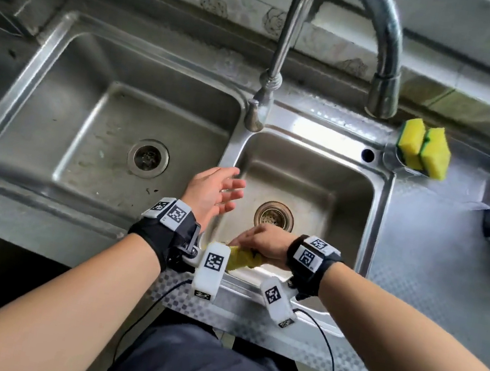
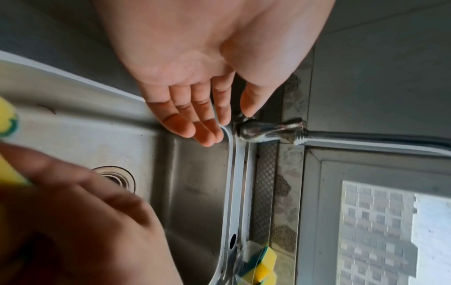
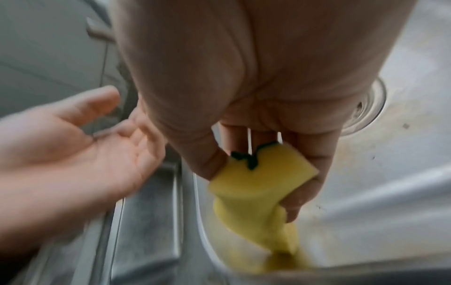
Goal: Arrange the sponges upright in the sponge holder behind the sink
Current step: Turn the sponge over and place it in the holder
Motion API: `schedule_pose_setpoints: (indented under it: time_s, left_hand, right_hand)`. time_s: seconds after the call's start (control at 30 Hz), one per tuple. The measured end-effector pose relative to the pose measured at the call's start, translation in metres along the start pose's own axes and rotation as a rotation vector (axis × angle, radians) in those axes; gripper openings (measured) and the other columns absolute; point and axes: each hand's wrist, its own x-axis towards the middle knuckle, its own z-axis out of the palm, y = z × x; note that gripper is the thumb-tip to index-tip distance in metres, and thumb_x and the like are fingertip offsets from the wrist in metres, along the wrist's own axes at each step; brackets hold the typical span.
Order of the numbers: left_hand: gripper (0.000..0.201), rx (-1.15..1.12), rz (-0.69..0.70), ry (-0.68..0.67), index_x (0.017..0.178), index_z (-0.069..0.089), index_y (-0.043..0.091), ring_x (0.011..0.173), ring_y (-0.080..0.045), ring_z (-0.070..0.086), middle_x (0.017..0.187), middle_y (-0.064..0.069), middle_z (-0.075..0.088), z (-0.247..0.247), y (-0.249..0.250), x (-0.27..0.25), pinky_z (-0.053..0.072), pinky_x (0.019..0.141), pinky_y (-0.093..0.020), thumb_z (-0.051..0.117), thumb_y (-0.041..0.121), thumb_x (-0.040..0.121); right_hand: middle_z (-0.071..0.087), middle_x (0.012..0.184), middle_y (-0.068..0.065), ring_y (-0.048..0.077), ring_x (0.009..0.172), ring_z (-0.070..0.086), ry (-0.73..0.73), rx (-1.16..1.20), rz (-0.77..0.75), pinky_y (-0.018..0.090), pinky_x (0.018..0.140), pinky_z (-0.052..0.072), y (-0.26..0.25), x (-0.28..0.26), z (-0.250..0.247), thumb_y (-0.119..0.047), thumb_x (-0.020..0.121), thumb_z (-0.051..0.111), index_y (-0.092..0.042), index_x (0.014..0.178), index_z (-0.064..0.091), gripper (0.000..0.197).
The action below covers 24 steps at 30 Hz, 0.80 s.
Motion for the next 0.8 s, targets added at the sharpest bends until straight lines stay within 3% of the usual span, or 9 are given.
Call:
schedule_pose_setpoints:
  time_s: [0.07, 0.17, 0.23, 0.3, 0.43, 0.53, 0.63, 0.73, 0.8]
  left_hand:
    - [0.02, 0.134, 0.015, -0.038, 0.103, 0.063, 0.015, 0.081, -0.019, 0.061, 0.096, -0.007, 0.067, 0.01, -0.002, 0.0, 0.041, 0.063, -0.025, 0.056, 0.028, 0.089]
    - [0.035, 0.385, 0.014, -0.15, 0.117, 0.061, 0.018, 0.102, -0.02, 0.062, 0.109, -0.004, 0.067, 0.035, -0.011, -0.008, 0.043, 0.075, -0.029, 0.052, 0.038, 0.091]
    - [0.038, 0.423, -0.015, -0.235, 0.119, 0.06, 0.018, 0.097, -0.019, 0.064, 0.108, -0.002, 0.066, 0.055, -0.017, -0.018, 0.048, 0.076, -0.03, 0.052, 0.042, 0.09]
    - [0.038, 0.402, -0.025, -0.302, 0.117, 0.061, 0.017, 0.088, -0.02, 0.064, 0.102, -0.004, 0.065, 0.076, -0.025, -0.028, 0.052, 0.074, -0.031, 0.059, 0.04, 0.087]
    - [0.04, 0.428, 0.101, -0.272, 0.113, 0.062, 0.013, 0.082, -0.02, 0.065, 0.103, -0.011, 0.068, 0.108, -0.039, -0.028, 0.055, 0.068, -0.033, 0.075, 0.017, 0.076]
    - [0.043, 0.469, 0.179, -0.256, 0.113, 0.061, 0.011, 0.082, -0.02, 0.066, 0.102, -0.012, 0.071, 0.134, -0.042, -0.026, 0.056, 0.066, -0.031, 0.077, 0.011, 0.073]
    - [0.048, 0.51, 0.231, -0.267, 0.116, 0.056, 0.014, 0.079, -0.02, 0.065, 0.096, -0.008, 0.07, 0.165, -0.041, -0.027, 0.056, 0.064, -0.032, 0.077, 0.012, 0.073]
    - [0.053, 0.506, 0.254, -0.252, 0.114, 0.052, 0.014, 0.088, -0.023, 0.067, 0.101, -0.013, 0.068, 0.208, -0.036, -0.021, 0.058, 0.07, -0.033, 0.081, 0.015, 0.069]
    - [0.046, 0.479, 0.282, -0.213, 0.103, 0.053, 0.015, 0.089, -0.026, 0.067, 0.1, -0.015, 0.068, 0.236, -0.033, -0.014, 0.057, 0.072, -0.034, 0.082, 0.016, 0.066]
  right_hand:
    - [0.063, 0.083, 0.01, 0.019, 0.065, 0.056, 0.112, 0.269, -0.029, 0.025, 0.05, 0.047, 0.008, -0.021, -0.017, -0.009, 0.085, 0.051, -0.007, 0.094, 0.072, 0.023]
    - [0.059, 0.083, 0.009, 0.02, 0.067, 0.055, 0.228, 0.627, -0.101, 0.027, 0.054, 0.043, 0.021, -0.062, -0.046, -0.017, 0.088, 0.047, -0.013, 0.087, 0.066, 0.019]
    - [0.057, 0.081, 0.01, 0.022, 0.065, 0.057, 0.279, 0.775, -0.135, 0.027, 0.052, 0.045, 0.032, -0.082, -0.065, -0.023, 0.087, 0.053, -0.012, 0.089, 0.063, 0.015]
    - [0.058, 0.083, 0.01, 0.022, 0.063, 0.06, 0.28, 0.839, -0.176, 0.025, 0.048, 0.047, 0.043, -0.094, -0.081, -0.034, 0.086, 0.058, -0.012, 0.097, 0.06, 0.024]
    - [0.066, 0.087, 0.008, 0.024, 0.071, 0.065, 0.278, 0.839, -0.263, 0.028, 0.057, 0.053, 0.058, -0.112, -0.103, -0.056, 0.086, 0.052, -0.014, 0.106, 0.062, 0.047]
    - [0.066, 0.099, 0.013, 0.024, 0.071, 0.071, 0.401, 0.793, -0.387, 0.032, 0.067, 0.059, 0.072, -0.126, -0.116, -0.036, 0.087, 0.064, -0.012, 0.106, 0.064, 0.031]
    - [0.066, 0.104, 0.018, 0.021, 0.068, 0.07, 0.538, 0.769, -0.479, 0.026, 0.059, 0.059, 0.086, -0.135, -0.13, -0.014, 0.086, 0.066, -0.004, 0.107, 0.064, 0.023]
    - [0.069, 0.089, 0.009, 0.019, 0.064, 0.066, 0.64, 0.792, -0.494, 0.025, 0.054, 0.053, 0.093, -0.147, -0.16, -0.018, 0.087, 0.065, -0.008, 0.102, 0.066, 0.018]
    - [0.066, 0.083, 0.006, 0.018, 0.063, 0.061, 0.696, 0.788, -0.485, 0.026, 0.057, 0.048, 0.096, -0.152, -0.185, -0.022, 0.087, 0.064, -0.014, 0.096, 0.066, 0.012]
